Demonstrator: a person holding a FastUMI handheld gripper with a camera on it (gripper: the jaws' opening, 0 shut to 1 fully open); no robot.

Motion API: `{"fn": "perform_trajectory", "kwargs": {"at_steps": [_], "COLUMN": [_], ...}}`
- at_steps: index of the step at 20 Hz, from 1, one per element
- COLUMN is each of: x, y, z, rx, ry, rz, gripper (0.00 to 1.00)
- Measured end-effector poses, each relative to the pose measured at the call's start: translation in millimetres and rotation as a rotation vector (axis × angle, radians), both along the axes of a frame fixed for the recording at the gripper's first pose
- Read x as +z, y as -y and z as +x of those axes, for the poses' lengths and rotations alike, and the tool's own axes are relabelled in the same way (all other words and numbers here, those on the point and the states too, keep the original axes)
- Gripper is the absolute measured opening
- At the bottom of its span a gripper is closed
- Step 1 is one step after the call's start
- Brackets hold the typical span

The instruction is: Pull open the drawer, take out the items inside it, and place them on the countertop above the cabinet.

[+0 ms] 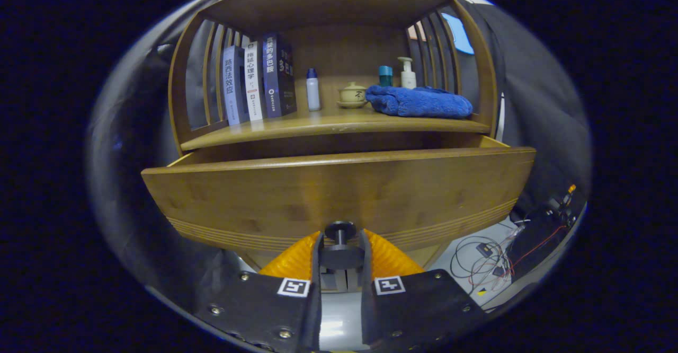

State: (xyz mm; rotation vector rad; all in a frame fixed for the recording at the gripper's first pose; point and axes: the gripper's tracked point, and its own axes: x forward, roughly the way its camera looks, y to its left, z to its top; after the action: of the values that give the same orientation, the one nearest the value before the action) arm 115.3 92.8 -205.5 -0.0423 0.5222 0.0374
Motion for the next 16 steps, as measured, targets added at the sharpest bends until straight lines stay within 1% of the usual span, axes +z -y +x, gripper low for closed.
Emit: {"fn": "perform_trajectory", "kwargs": {"at_steps": [5,8,9,12,16], "x": [-1.4,-2.6,2.9,-0.9,-0.4], "y": [14.7,17.3,19.5,17.8,16.7], "z": [-45.4,-67.6,-68.9,-76.2,-76.5], "rx": [-0.030,-0.048,-0.054,-0.061,-0.043], "ry": [-0.039,-0.040,-0.038,-0.057,-0.046], "rz": [-0.034,-0.024,-0.028,-0.033,-0.007], "gripper": [0.30,0.30,0.30,0.30,0.30]}}
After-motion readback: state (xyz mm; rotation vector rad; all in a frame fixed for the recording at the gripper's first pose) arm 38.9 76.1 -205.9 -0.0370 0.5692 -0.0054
